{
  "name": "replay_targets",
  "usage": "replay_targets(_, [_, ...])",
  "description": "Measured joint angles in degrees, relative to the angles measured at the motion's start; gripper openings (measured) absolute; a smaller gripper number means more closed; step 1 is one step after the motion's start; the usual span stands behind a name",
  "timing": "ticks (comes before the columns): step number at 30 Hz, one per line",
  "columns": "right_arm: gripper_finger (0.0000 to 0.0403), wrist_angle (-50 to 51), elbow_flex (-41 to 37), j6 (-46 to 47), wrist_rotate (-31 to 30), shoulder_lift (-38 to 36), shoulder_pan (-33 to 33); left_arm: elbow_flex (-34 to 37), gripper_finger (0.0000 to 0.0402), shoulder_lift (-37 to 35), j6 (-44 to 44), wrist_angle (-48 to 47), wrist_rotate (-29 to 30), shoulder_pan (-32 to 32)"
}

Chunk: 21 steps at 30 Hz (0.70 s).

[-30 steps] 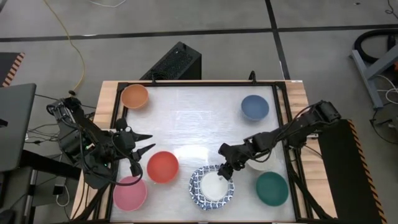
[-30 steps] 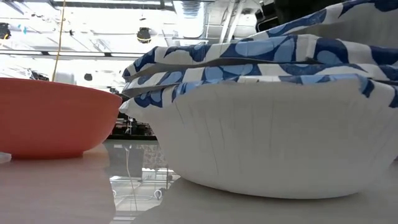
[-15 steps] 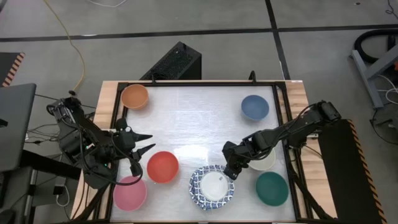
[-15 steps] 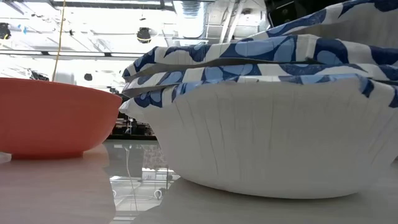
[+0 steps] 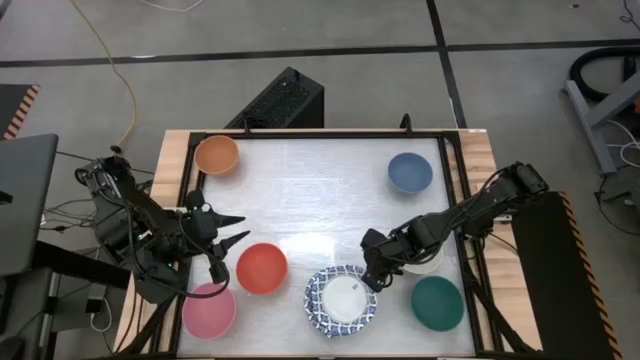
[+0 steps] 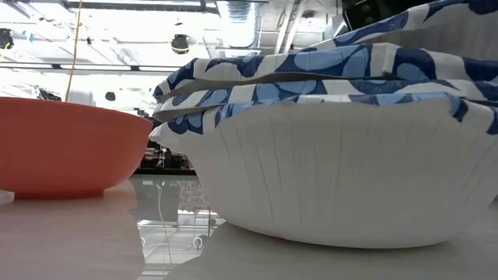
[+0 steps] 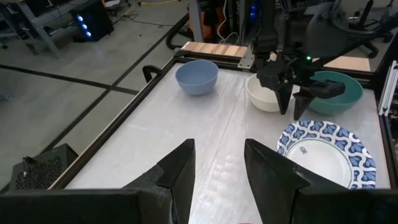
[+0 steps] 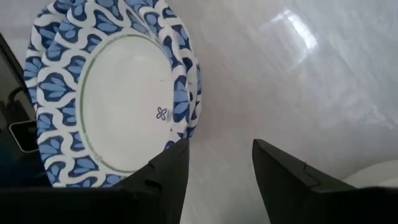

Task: Nest bowls inside each other by size order
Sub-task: Stack the white patterned bowl on top of the white patterned bowl

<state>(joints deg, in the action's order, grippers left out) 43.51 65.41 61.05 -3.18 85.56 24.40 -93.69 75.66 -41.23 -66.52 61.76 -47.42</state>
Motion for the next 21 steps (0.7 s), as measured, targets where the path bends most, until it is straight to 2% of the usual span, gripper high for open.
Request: replay_targets(21, [0.0195, -1.70, 0.00, 0.62, -3.68, 0.02, 2.08, 0.00, 0.0130, 0.00, -0.61, 0.00, 0.04, -0.01])
